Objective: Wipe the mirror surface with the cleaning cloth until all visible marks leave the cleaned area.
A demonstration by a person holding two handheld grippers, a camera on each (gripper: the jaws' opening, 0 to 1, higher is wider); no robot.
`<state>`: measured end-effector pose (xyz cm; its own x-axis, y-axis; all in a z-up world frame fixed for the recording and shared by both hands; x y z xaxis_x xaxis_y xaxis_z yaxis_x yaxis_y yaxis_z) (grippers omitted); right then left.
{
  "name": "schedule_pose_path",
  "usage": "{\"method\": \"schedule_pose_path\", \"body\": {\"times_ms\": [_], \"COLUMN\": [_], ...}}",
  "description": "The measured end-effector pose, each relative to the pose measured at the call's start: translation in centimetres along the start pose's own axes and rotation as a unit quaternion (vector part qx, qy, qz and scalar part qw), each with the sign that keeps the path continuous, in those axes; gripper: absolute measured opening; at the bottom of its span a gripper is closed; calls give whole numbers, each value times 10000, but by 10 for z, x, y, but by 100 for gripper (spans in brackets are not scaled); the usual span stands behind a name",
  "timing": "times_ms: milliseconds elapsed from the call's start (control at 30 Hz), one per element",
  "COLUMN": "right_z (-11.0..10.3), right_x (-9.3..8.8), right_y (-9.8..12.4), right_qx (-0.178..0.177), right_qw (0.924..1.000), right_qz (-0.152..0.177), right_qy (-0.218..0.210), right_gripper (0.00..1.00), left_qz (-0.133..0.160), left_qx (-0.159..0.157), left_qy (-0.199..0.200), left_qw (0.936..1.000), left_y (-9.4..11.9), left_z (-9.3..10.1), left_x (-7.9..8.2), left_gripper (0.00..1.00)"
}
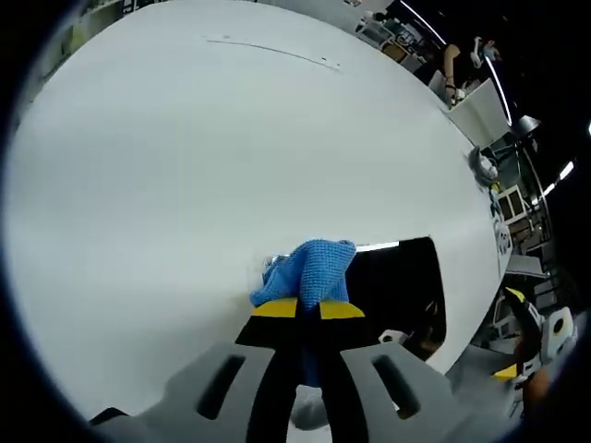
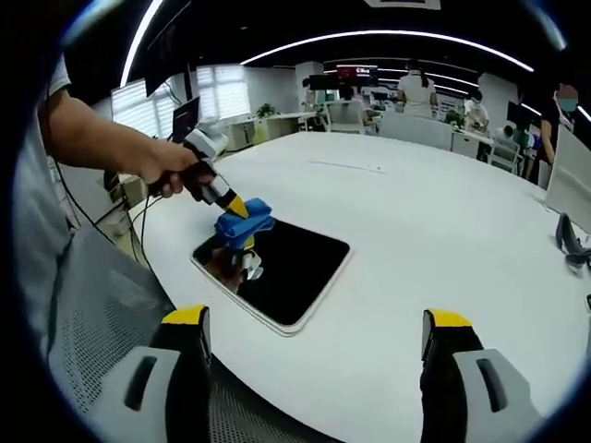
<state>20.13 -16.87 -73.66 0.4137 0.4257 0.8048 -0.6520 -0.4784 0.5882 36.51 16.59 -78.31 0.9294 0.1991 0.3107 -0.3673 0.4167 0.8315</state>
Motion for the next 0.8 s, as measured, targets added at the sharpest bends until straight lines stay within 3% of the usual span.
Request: {"method": "schedule_pose_path", "body": {"times_ms": [433,800], "right_z": [2,2], "right_x": [1,2], "right_y": [1,0], "right_qx": [-36,-50], "right_qw": [10000,9999], "right_qz": [66,90], "right_qy": [30,31], "right_gripper": [98,98], "left_qz": [56,172], "left_qx": [48,26], "left_qy": [-112,-158], "left_qw": [9999,9997], "left_y": [-9,-10], "left_z": [4,3], "left_x": [22,23], "left_gripper": [2,2]}}
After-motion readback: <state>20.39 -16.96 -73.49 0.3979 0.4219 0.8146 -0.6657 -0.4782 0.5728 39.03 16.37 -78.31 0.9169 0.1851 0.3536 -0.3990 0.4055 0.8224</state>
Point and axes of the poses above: the point that each gripper's makers call its tool centre point, and the gripper's own axes: y roughly backward along the fingers, z roughly to its right, x roughly out of its top, the point moved 10 cm from there along y, roughly backward along the fingers, and after that the axes turned 9 degrees about y, right-handed, at the moved point
